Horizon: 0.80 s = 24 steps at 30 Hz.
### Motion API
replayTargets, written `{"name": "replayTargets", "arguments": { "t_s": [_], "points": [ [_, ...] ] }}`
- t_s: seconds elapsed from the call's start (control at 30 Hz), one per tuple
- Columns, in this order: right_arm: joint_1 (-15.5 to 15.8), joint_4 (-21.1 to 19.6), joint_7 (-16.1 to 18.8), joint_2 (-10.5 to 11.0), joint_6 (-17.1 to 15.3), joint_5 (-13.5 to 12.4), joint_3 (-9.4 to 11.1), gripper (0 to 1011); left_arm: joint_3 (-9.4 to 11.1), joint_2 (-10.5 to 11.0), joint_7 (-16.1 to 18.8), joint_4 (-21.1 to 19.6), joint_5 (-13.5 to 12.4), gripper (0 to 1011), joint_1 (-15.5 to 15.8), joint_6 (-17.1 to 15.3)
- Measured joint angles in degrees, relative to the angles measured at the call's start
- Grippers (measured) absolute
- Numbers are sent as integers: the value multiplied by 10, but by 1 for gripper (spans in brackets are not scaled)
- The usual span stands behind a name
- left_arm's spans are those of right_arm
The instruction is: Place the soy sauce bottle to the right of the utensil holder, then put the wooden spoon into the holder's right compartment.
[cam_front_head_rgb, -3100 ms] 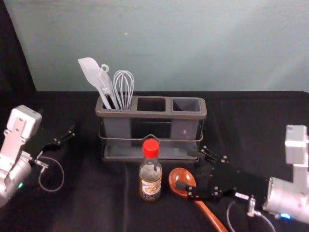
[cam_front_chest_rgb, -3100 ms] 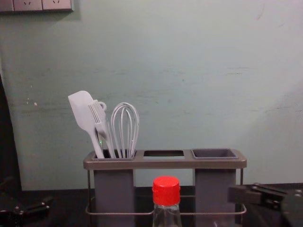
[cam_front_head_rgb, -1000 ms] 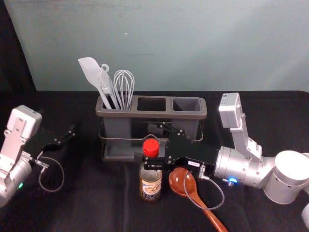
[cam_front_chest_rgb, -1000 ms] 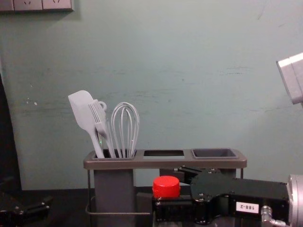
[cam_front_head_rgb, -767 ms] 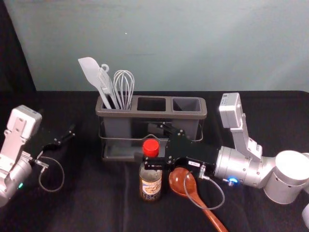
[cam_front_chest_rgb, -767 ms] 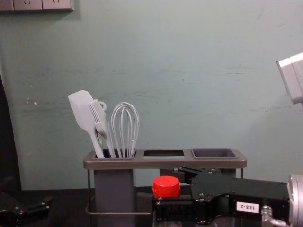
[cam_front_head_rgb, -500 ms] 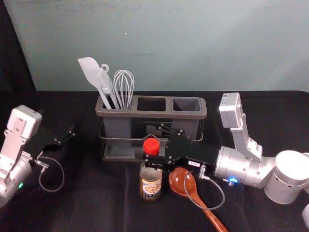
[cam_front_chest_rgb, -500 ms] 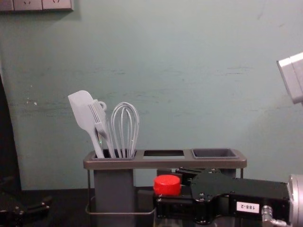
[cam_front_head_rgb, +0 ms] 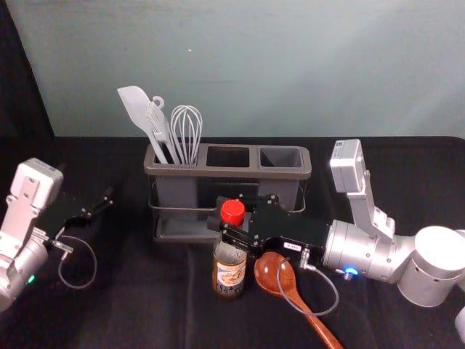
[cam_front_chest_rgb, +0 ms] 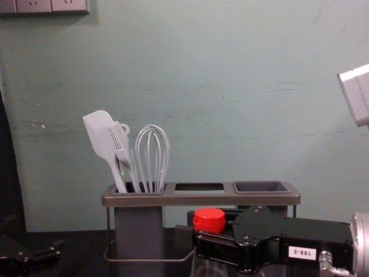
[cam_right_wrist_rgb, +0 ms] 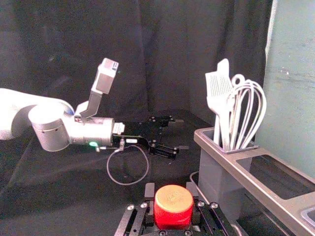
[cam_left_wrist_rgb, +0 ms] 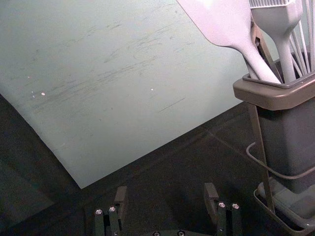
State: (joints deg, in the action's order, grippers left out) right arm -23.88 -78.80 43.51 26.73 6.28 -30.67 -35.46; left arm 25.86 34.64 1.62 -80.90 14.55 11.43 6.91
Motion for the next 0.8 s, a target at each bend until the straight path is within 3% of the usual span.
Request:
{"name": "replayTargets", "arguments": {
  "t_s": [0.27,0.47,0.67,0.8],
  "points": [
    [0,-1,0,0,0,0,0,387,0,0,0,0,0,1012,0,0],
    [13,-31,1,9,0,-5,6,387,0,0,0,0,0,1011,0,0],
    [33,-84,-13,32,-10,-5,14,387,0,0,0,0,0,1011,0,0],
    [60,-138,-44,64,-16,15,28,388,0,0,0,0,0,1012,0,0]
  ]
}}
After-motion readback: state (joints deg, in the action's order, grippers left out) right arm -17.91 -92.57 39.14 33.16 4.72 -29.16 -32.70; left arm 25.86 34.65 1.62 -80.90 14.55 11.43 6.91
